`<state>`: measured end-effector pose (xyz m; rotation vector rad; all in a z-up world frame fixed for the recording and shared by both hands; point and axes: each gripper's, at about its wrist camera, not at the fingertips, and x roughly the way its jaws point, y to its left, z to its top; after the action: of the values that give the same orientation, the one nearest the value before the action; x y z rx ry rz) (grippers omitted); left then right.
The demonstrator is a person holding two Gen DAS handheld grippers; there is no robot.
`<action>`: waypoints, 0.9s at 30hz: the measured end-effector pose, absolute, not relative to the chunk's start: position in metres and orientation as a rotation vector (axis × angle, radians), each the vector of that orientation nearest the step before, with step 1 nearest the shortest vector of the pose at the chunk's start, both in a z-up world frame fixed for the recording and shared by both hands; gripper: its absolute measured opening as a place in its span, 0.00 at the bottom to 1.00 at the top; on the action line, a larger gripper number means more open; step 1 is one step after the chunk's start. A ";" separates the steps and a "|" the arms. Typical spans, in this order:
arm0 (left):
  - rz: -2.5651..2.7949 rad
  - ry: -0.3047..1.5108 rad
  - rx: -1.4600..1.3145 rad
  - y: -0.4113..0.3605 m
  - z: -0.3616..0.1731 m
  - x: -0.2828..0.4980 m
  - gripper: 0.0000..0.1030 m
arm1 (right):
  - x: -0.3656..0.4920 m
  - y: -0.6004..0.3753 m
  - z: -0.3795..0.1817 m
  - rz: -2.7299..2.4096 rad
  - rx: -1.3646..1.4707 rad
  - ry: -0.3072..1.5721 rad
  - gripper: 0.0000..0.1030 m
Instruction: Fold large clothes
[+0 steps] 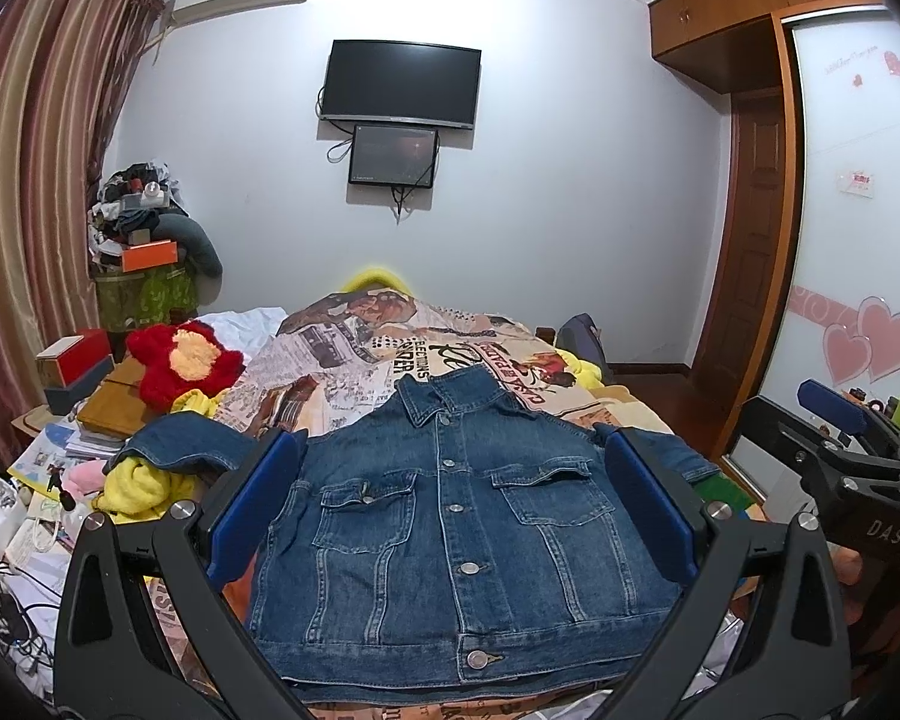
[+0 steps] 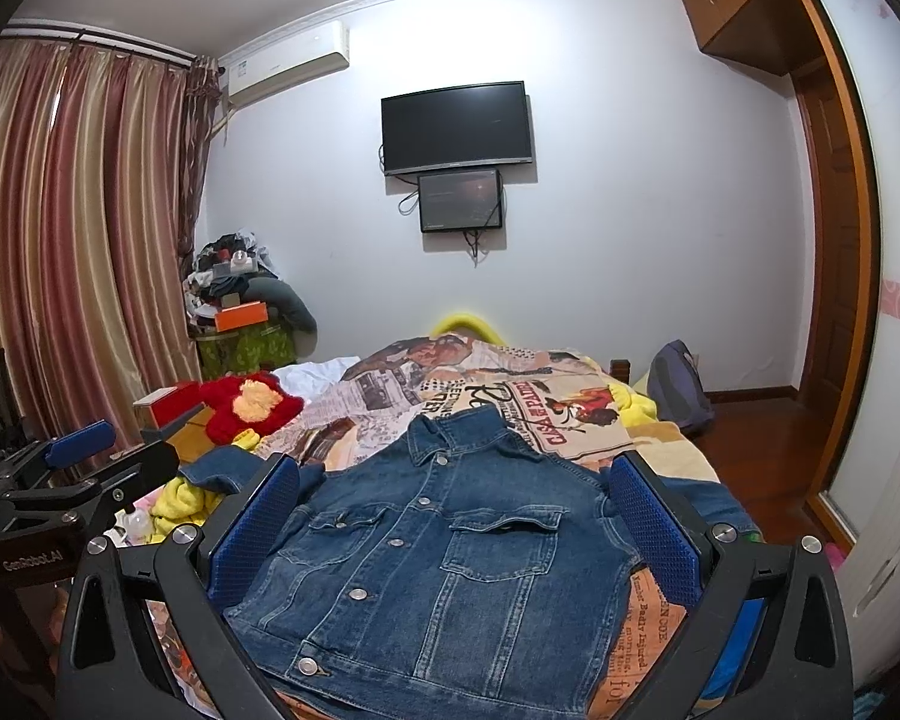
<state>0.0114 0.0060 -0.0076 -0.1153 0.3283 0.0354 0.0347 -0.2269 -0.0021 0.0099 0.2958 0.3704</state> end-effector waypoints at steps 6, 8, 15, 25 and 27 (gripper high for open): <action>0.043 0.330 -0.121 0.010 -0.009 0.013 1.00 | 0.034 -0.225 -0.002 0.370 0.008 0.297 1.00; 0.045 0.333 -0.122 0.010 -0.008 0.013 1.00 | 0.034 -0.226 -0.002 0.370 0.009 0.297 1.00; 0.048 0.336 -0.120 0.010 -0.009 0.015 1.00 | 0.029 -0.222 -0.002 0.368 0.005 0.297 1.00; 0.050 0.327 -0.106 0.008 -0.011 0.014 1.00 | 0.029 -0.222 -0.002 0.369 0.005 0.298 1.00; 0.052 0.325 -0.103 0.008 -0.010 0.012 1.00 | 0.030 -0.222 -0.002 0.369 0.006 0.299 1.00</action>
<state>0.0122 0.0077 -0.0102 -0.1035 0.3254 0.0515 0.0295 -0.2215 -0.0023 0.0059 0.2986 0.3692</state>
